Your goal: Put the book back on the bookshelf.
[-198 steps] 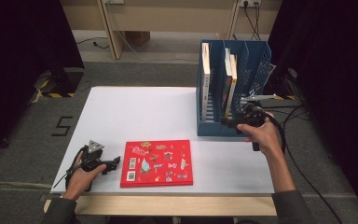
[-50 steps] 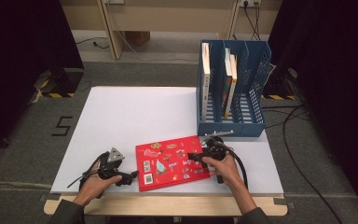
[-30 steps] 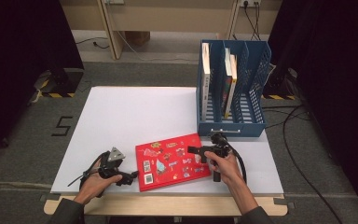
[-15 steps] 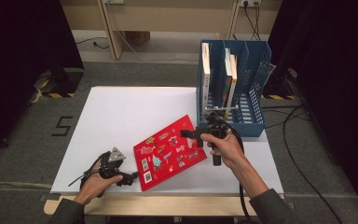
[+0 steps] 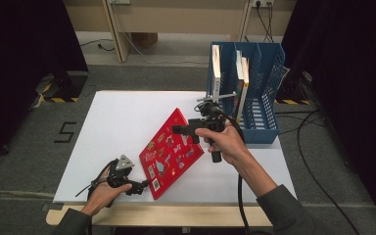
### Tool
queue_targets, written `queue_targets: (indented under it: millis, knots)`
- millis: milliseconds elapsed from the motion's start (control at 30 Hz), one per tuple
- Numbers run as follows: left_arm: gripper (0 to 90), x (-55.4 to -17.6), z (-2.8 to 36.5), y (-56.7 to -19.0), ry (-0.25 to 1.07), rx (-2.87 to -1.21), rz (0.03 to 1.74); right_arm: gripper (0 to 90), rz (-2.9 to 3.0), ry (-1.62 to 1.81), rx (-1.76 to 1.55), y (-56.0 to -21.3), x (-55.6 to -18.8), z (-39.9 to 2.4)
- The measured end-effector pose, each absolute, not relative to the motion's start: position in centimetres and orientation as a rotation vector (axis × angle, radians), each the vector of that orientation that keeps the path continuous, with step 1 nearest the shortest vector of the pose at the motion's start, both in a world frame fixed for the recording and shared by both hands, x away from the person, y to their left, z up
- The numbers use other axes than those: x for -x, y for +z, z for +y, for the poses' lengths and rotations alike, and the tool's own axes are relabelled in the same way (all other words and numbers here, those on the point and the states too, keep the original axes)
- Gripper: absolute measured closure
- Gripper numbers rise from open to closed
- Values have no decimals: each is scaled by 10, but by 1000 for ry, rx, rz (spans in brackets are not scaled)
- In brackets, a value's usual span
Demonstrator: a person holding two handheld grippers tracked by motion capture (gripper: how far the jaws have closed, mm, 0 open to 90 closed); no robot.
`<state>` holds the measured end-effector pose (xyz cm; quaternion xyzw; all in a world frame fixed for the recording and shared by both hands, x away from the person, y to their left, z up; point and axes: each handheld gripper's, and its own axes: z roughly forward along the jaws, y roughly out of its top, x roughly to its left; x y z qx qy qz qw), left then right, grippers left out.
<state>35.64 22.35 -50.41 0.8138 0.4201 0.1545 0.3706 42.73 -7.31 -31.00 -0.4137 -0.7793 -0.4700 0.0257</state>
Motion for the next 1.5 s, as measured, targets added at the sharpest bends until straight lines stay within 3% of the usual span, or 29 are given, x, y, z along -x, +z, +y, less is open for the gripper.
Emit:
queue_targets:
  millis: [233,467,900,1500]
  knots:
    - [0,-358,218,-505,401,-2082,1072,226,-2437,-1488,1169,-292,-418,-55]
    - [0,-361,202,-506,433,-2091,1059,343,-2379,-1510,980,-272,-407,-26]
    - [0,-360,201,-506,436,-2094,1060,330,-2375,-1418,1009,-293,-414,-20]
    - [0,-361,202,-506,430,-2098,1051,580,-2834,-1038,886,-286,-416,-11]
